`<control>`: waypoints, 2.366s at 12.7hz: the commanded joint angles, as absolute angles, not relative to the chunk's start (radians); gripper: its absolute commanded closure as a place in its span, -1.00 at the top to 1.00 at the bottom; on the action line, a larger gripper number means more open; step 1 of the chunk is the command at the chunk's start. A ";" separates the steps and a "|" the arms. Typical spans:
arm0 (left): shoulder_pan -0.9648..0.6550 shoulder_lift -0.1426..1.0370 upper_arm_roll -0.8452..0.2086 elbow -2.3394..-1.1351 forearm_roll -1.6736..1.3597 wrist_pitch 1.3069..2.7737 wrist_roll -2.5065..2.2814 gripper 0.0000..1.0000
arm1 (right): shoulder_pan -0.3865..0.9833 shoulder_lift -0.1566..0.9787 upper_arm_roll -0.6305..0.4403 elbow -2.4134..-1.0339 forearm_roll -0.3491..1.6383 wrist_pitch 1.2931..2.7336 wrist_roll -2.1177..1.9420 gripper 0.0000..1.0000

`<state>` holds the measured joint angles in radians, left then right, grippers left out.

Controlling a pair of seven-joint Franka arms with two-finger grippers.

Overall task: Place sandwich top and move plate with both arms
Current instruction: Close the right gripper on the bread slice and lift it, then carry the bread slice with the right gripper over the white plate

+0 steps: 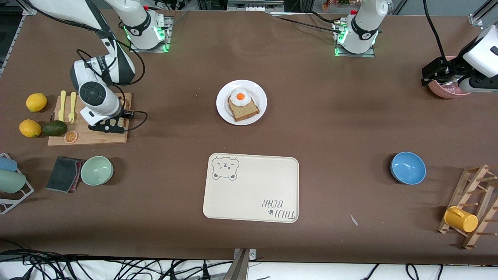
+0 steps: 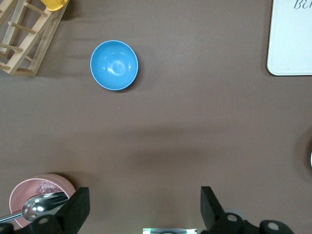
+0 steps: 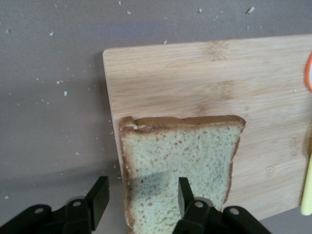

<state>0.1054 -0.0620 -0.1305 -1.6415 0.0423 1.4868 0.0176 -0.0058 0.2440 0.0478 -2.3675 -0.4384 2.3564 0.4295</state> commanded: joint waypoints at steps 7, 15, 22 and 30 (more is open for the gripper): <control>0.121 -0.048 -0.135 -1.609 0.060 1.443 0.029 1.00 | -0.011 0.287 0.058 -2.378 -0.505 2.359 0.489 -0.07; 0.118 -0.029 -0.144 -1.615 0.051 1.431 0.023 1.00 | -0.011 0.240 0.099 -2.349 -0.505 2.298 0.480 -1.00; 0.126 -0.035 -0.137 -1.598 0.049 1.407 0.020 1.00 | -0.006 0.187 0.405 -2.016 -0.236 1.905 0.610 -1.00; 0.146 -0.043 -0.132 -1.595 0.041 1.394 0.020 1.00 | 0.266 0.452 0.462 -1.630 -0.273 1.904 0.916 -1.00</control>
<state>0.1327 -0.0418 -0.1290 -1.6194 0.0423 1.4249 0.0173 0.1868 0.3446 0.4673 -1.7924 -0.2439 1.9386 0.8558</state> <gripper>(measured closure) 0.000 0.903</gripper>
